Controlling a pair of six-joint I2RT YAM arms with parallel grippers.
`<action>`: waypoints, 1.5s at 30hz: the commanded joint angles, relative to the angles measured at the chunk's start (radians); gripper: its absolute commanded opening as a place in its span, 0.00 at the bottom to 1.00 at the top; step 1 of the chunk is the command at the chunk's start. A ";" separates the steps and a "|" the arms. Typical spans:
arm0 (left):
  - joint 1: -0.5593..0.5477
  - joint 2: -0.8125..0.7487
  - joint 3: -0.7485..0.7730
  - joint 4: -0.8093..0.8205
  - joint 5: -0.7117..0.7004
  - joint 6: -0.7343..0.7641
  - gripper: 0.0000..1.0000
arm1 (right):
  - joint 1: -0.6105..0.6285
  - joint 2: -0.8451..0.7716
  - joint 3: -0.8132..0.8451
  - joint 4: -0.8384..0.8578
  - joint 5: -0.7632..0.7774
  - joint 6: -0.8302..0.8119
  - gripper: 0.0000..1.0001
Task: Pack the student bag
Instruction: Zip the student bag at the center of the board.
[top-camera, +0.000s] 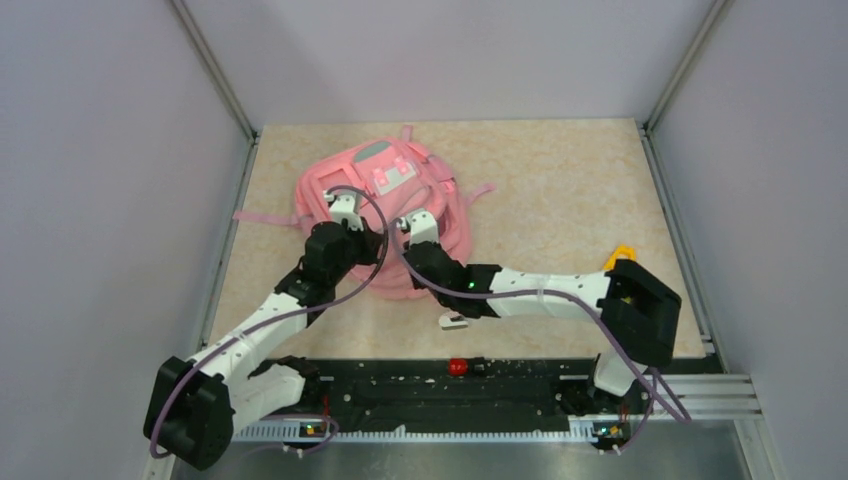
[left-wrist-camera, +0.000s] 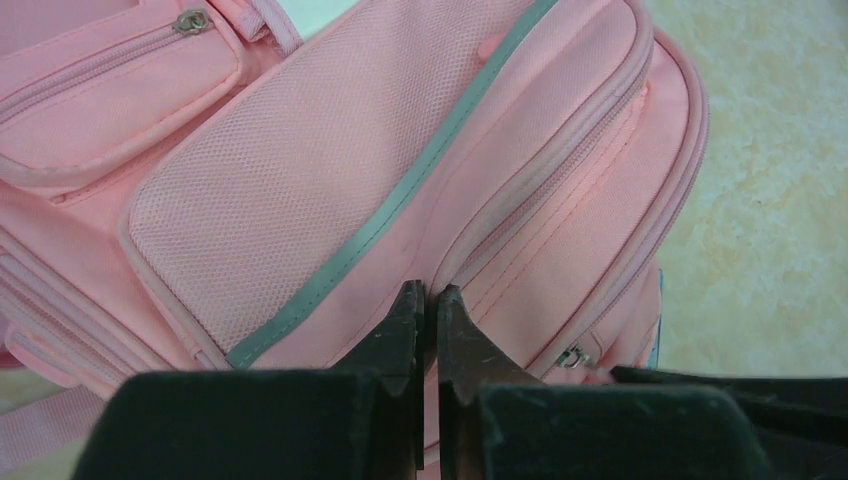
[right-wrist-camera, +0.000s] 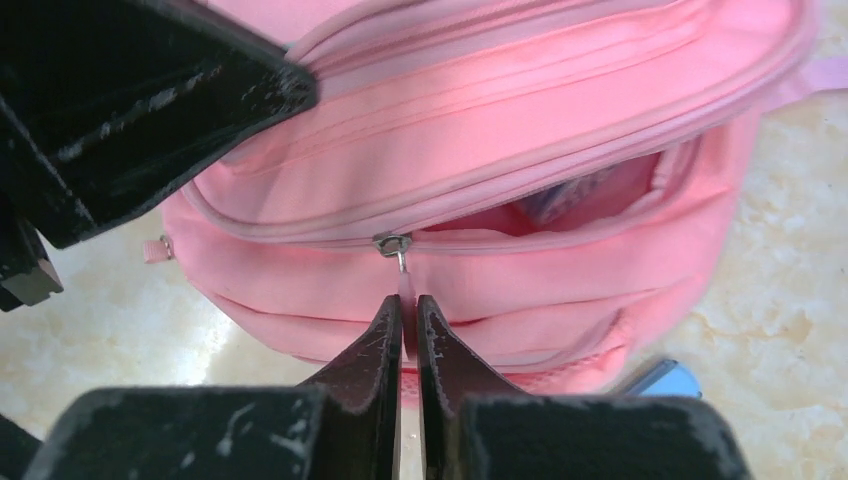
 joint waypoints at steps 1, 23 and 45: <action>0.042 -0.031 -0.032 0.032 -0.112 0.042 0.00 | -0.086 -0.132 -0.026 -0.080 -0.017 -0.012 0.00; 0.047 -0.127 -0.030 -0.081 -0.231 0.113 0.00 | -0.462 0.014 -0.050 0.175 -0.320 -0.212 0.00; 0.046 -0.153 -0.035 -0.127 -0.187 0.157 0.00 | -0.538 0.472 0.468 0.193 -0.639 -0.506 0.00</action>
